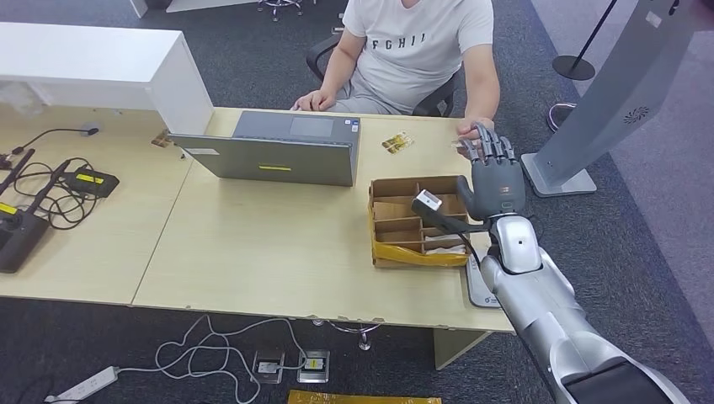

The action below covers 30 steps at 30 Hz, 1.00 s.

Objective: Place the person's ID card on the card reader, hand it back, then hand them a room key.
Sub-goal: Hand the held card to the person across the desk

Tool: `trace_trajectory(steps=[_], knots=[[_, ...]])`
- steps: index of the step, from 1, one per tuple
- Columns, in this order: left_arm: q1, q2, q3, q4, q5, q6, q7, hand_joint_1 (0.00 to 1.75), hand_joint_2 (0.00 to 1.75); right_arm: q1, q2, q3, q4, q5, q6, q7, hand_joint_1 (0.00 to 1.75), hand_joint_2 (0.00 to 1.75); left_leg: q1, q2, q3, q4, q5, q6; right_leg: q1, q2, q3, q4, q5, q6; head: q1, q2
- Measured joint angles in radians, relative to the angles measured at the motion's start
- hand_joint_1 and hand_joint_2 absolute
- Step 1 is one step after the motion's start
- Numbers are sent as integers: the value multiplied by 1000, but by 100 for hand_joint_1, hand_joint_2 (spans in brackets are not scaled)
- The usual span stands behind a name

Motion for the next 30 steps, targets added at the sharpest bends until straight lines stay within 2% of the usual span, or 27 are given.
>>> trace_trajectory(steps=[8,25,30], knots=[[0,0,-2,0,5,-1,0,0,0,-28,-10,0,30,44,-9,-8,0,175,0,0,0,0,0,0,0,0,0,0,0,0,0,0],[0,0,-3,0,15,2,0,0,0,-55,-21,-1,47,50,-8,-33,0,175,0,0,0,0,0,0,0,1,0,0,0,0,0,0],[1,0,-3,0,27,5,0,0,0,-88,-67,-9,46,73,8,-21,0,175,0,0,1,1,0,0,0,0,0,-1,0,0,0,0]])
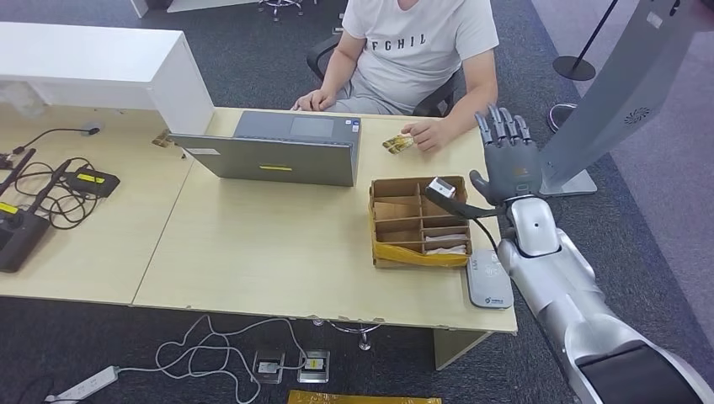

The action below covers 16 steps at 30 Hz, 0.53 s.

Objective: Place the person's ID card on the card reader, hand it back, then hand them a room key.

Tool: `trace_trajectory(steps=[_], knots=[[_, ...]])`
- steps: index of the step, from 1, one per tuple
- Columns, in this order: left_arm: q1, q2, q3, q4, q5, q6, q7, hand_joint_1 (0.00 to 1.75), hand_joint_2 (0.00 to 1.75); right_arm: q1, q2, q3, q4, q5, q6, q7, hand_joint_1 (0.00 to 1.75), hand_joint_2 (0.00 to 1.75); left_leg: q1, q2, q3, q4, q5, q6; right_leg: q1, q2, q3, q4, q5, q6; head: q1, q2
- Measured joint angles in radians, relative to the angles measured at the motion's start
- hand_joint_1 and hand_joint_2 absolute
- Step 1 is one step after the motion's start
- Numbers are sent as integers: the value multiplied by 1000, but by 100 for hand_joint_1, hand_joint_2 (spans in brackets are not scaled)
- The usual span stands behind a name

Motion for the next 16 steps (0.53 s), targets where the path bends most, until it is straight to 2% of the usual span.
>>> trace_trajectory(steps=[3,7,10,12,14,16], knots=[[1,-2,-3,0,24,0,0,0,0,-31,-74,-26,1,18,23,1,0,175,-1,-1,-1,0,0,0,-1,-1,0,-1,1,1,0,0],[3,-4,-28,1,83,0,-7,0,0,-85,-216,-81,16,5,27,-55,0,175,-2,-2,-1,1,0,1,-2,-2,0,-2,1,2,0,0],[5,-3,-44,1,101,2,-14,0,0,-94,-317,-112,54,-29,24,-103,0,175,-2,-2,-2,1,-1,2,-2,-2,0,-4,1,2,0,0],[5,-3,-51,1,110,4,-16,0,0,-94,-387,-134,87,-61,37,-108,0,175,-2,-3,-3,1,-2,3,-2,-4,-1,-4,1,2,0,0],[6,-1,-56,1,121,6,-16,0,0,-90,-446,-164,124,-147,111,-106,0,175,-2,-3,-4,1,-2,3,-2,-4,-1,-4,1,2,0,0],[6,0,-62,1,129,6,-17,0,0,-82,-480,-200,152,-263,216,-110,0,175,-2,-3,-4,1,-2,3,-2,-4,-1,-4,1,2,0,0]])
